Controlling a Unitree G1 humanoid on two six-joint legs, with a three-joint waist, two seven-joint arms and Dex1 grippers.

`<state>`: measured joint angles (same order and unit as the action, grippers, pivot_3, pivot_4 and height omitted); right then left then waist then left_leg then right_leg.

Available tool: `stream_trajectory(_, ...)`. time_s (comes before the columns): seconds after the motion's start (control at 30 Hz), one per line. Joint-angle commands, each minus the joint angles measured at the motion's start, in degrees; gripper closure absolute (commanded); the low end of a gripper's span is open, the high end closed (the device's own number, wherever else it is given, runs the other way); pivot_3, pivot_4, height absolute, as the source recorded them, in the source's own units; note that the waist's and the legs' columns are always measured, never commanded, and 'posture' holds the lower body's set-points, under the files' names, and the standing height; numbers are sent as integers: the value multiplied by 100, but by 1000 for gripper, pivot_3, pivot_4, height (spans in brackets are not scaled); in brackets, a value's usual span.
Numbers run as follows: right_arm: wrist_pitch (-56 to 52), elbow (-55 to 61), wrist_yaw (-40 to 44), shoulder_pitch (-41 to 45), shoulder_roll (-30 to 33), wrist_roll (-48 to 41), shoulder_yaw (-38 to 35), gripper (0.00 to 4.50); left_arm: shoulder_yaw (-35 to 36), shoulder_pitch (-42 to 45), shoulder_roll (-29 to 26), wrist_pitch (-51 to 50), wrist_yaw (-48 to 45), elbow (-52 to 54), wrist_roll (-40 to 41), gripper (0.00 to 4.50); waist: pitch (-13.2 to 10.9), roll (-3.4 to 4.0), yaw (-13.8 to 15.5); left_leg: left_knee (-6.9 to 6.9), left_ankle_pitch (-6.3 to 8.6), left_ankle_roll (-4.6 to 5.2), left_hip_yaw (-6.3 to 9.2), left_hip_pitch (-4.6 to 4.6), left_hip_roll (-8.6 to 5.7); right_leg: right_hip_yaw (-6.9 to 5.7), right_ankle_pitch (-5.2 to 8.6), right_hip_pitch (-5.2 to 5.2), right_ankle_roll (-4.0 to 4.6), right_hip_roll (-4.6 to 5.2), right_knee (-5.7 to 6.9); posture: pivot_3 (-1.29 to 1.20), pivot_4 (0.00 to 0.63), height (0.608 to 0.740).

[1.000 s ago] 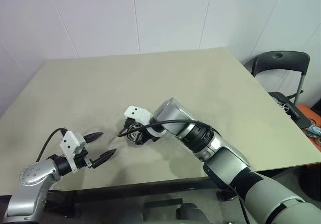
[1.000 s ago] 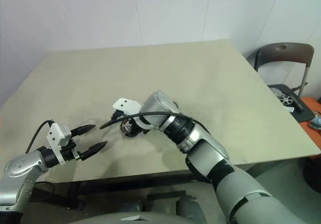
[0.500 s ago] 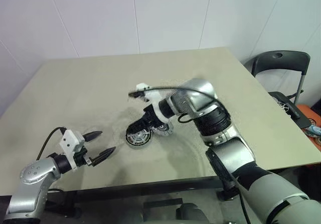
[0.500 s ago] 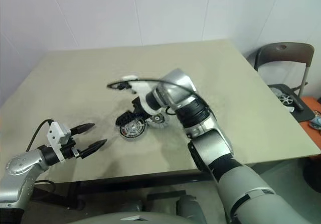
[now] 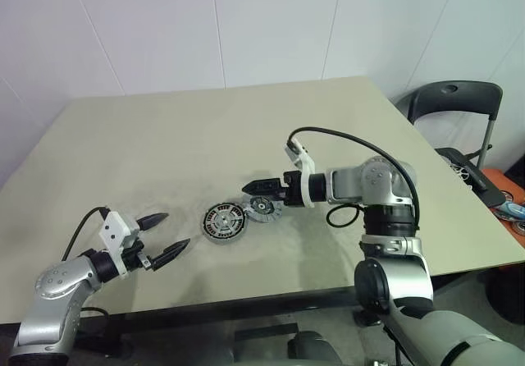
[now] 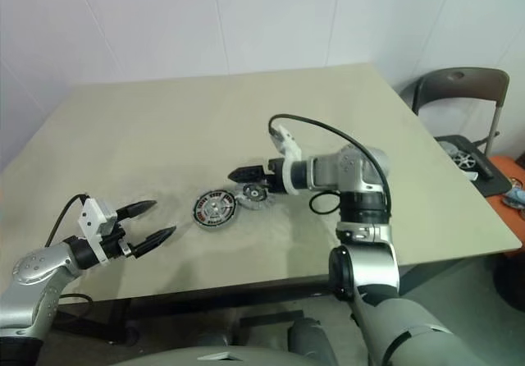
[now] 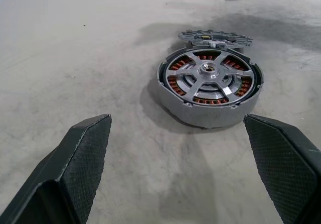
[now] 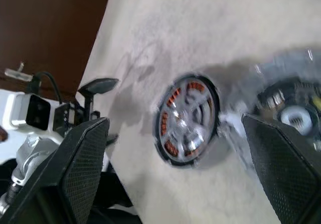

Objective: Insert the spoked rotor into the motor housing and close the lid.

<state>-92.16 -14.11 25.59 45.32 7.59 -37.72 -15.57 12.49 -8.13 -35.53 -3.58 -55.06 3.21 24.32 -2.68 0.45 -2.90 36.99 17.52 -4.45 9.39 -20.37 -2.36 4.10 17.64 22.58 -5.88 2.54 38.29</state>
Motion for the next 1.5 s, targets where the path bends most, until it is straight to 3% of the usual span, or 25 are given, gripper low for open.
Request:
stream_trajectory(0.03, -34, -43, -704, -148, 142, -1099, -293, 68, 59, 71, -53, -49, 20, 258, 74, 0, 0, 0, 2, 0, 0, 0, 0, 0, 0, 0, 0, -1, 0, -1, 0, 0, 0, 740)
stream_trajectory(0.2, -34, -122, -1534, -522, 507, -1847, -277, 68, 79, 78, -90, -171, 36, 369, 84, 0, 0, 1, -1, 1, 0, 1, -1, 4, 1, 0, 0, -6, 0, -4, 0, 0, 0, 740)
stream_trajectory(0.43, -34, -501, -2085, -616, 1043, -2635, -91, 68, 60, 161, -109, -206, -4, 335, 54, 0, 0, 0, 13, 6, -1, 2, -18, 12, 2, -1, 0, -18, -1, -12, 0, 0, 0, 740)
stream_trajectory(0.67, -34, -827, -2631, -588, 714, -2933, -146, 68, 58, 213, -85, -235, 47, 386, 51, 0, 0, 1, 10, 6, -1, 2, -23, 13, 7, -1, 0, -20, -1, -17, 0, 0, 0, 740)
stream_trajectory(1.0, 177, -1179, -3097, -260, -50, -2127, -939, 68, 129, 141, -115, -380, 207, 593, 56, 0, 1, 1, 14, 7, -1, 3, -24, 20, 8, 0, -1, -24, 0, -21, 3, 0, 0, 740)
stream_trajectory(1.5, 1375, -1323, -2746, -142, -569, -1494, -1223, 68, 392, -18, -220, -494, 271, 739, 158, 0, 0, 3, -113, 6, -1, 3, -25, 21, 7, 0, -1, -23, 0, -20, 3, 0, 0, 740)
